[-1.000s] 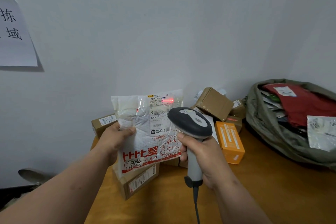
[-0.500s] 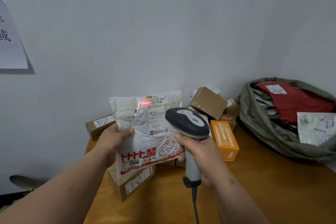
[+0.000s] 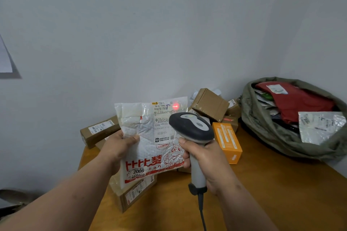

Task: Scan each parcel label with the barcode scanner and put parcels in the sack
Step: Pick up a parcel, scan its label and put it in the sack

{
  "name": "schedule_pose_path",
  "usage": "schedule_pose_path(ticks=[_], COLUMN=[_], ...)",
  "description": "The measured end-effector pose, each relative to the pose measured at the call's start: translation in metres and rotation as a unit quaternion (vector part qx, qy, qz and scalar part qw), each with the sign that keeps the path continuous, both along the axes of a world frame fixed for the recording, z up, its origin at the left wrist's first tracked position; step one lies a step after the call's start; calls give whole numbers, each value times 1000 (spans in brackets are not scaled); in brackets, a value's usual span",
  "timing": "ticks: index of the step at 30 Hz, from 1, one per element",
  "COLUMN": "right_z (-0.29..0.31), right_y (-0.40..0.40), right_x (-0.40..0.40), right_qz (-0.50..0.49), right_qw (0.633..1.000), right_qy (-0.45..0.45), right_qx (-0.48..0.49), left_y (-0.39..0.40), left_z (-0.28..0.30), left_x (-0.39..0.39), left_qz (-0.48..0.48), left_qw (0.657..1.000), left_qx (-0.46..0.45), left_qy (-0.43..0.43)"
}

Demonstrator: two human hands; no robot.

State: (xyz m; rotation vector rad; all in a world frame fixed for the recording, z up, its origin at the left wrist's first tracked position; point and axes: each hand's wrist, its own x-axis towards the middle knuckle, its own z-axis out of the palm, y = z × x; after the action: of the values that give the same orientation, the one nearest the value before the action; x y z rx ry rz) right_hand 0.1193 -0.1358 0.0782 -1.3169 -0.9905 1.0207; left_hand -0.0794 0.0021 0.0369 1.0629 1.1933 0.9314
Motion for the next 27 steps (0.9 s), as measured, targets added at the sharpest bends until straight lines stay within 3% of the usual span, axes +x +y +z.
schedule_pose_path(ticks=[15, 21, 27], right_z=[-9, -12, -16], right_y=[2, -9, -31], right_x=[38, 96, 212], right_qz=[-44, -75, -112], right_qw=[998, 996, 991], right_qy=[25, 29, 29], right_qx=[-35, -37, -61], left_y=[32, 25, 5], left_z=[-19, -13, -16], left_x=[50, 122, 245], left_qz=[-54, -77, -90], left_qw=[998, 996, 995], left_qx=[-22, -9, 7], left_qy=[28, 35, 36])
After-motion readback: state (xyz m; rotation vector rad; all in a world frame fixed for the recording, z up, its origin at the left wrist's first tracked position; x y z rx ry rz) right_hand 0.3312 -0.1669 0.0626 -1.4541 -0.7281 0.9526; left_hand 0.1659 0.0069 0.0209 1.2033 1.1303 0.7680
